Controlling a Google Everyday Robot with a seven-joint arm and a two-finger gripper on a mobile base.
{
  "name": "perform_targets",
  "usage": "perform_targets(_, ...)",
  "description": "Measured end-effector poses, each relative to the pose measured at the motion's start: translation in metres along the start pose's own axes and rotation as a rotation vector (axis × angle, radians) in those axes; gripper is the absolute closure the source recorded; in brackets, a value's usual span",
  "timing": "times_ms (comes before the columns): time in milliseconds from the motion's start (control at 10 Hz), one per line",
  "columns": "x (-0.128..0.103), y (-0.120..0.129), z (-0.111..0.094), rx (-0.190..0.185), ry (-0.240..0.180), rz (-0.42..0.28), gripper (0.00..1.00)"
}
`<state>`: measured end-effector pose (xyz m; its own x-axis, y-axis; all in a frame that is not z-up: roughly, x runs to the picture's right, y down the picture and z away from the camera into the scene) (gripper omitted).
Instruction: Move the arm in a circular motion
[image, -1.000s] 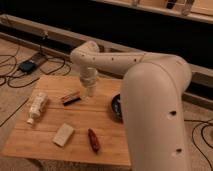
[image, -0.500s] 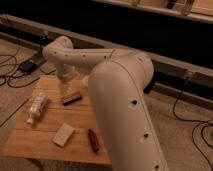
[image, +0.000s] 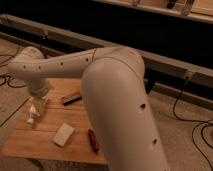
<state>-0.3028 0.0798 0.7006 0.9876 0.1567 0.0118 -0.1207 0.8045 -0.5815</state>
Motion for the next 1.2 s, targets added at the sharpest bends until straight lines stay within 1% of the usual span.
perform_targets(100, 0.003, 0.025, -0.008, 0.001, -0.016, -0.031, 0.2)
perform_targets(200, 0.01, 0.046, -0.016, 0.004, -0.03, -0.044, 0.2)
perform_targets(300, 0.025, 0.064, -0.021, -0.001, -0.039, -0.027, 0.2)
perform_targets(400, 0.05, 0.078, -0.024, -0.013, -0.04, 0.02, 0.2)
perform_targets(500, 0.078, 0.086, -0.024, -0.024, -0.034, 0.083, 0.2)
perform_targets(600, 0.1, 0.09, -0.024, -0.031, -0.024, 0.135, 0.2)
perform_targets(700, 0.137, 0.09, -0.022, -0.043, -0.009, 0.227, 0.2)
perform_targets(900, 0.196, 0.079, -0.017, -0.063, 0.012, 0.378, 0.2)
perform_targets(1000, 0.224, 0.066, -0.013, -0.068, 0.021, 0.448, 0.2)
perform_targets(1200, 0.272, 0.035, -0.009, -0.064, 0.042, 0.559, 0.2)
